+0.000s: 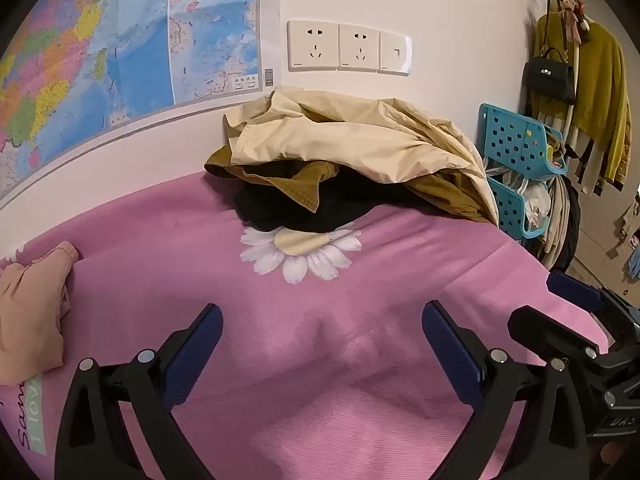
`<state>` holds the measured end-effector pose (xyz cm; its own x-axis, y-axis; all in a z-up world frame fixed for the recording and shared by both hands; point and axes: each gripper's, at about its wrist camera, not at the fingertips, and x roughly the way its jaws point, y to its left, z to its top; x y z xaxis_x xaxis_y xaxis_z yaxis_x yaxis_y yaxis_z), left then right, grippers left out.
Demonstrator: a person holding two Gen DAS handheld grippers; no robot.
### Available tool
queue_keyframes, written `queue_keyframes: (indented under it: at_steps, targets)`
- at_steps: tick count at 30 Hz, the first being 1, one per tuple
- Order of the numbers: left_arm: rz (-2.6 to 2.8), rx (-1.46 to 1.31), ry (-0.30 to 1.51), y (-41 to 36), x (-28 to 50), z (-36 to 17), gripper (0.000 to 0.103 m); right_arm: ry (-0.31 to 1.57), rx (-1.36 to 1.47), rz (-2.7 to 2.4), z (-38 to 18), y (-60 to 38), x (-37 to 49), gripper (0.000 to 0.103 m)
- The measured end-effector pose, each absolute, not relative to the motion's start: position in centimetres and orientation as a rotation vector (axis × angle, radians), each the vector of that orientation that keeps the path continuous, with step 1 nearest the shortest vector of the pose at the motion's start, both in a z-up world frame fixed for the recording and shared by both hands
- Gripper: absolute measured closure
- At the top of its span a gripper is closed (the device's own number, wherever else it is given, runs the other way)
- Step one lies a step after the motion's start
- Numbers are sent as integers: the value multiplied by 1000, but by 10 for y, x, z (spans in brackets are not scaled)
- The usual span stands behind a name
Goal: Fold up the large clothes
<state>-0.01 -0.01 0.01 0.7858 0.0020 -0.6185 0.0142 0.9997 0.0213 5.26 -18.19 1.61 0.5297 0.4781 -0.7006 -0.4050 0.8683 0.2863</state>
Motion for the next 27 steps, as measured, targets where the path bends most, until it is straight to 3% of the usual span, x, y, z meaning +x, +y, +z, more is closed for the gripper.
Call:
queue_keyframes:
  at_steps: [27]
  targets:
    - [-10, -12, 650, 7, -4, 7, 7, 864, 73, 532, 23, -175, 54, 6]
